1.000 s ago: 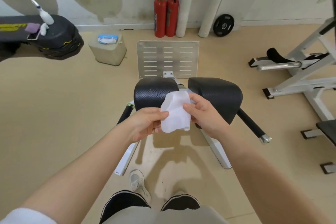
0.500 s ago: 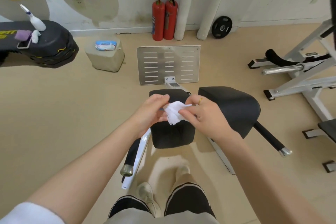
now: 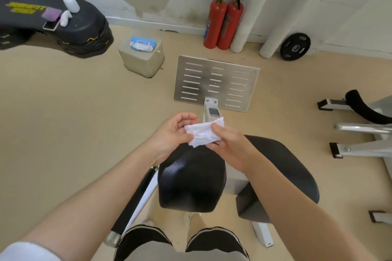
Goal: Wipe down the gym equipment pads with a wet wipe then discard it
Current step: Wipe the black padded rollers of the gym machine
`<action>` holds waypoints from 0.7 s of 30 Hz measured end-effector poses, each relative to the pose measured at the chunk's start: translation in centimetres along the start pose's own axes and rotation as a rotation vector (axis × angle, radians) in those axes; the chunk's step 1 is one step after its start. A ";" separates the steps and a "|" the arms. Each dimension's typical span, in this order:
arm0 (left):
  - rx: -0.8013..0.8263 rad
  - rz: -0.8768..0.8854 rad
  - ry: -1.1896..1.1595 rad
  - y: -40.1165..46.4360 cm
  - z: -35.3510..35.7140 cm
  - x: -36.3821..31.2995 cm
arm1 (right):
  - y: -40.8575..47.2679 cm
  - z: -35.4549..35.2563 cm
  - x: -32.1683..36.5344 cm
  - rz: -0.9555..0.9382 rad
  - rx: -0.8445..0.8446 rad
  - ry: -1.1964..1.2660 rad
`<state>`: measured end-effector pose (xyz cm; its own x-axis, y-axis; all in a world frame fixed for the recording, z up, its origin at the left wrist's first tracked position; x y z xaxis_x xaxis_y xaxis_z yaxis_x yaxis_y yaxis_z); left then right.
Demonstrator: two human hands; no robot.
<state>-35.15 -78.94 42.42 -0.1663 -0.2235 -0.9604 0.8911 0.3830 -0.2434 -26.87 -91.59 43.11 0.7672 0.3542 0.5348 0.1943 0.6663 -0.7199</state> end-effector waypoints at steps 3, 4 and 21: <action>-0.086 -0.046 0.092 2.1 -1.1 1.4 | 2.8 -1.7 1.6 0.008 -0.003 0.012; -0.121 -0.089 0.177 2.7 -1.7 2.2 | 4.0 -2.5 2.0 0.015 -0.091 -0.018; -0.032 -0.513 0.251 5.1 -6.7 13.4 | 21.2 -3.5 -0.4 0.133 -0.430 -1.538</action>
<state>-35.72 -73.96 27.36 -0.6733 -0.1692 -0.7198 0.6572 0.3091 -0.6874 -20.89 -79.91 26.08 -0.4718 0.8619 0.1859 0.5330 0.4468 -0.7185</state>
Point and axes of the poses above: each hand's wrist, its own y-axis towards the middle knuckle, its own z-axis out of the palm, x = y × z, the point moved 3 cm from there along y, towards the middle knuckle, and after that the axes turned 13 degrees about z, right-handed, at the moved point
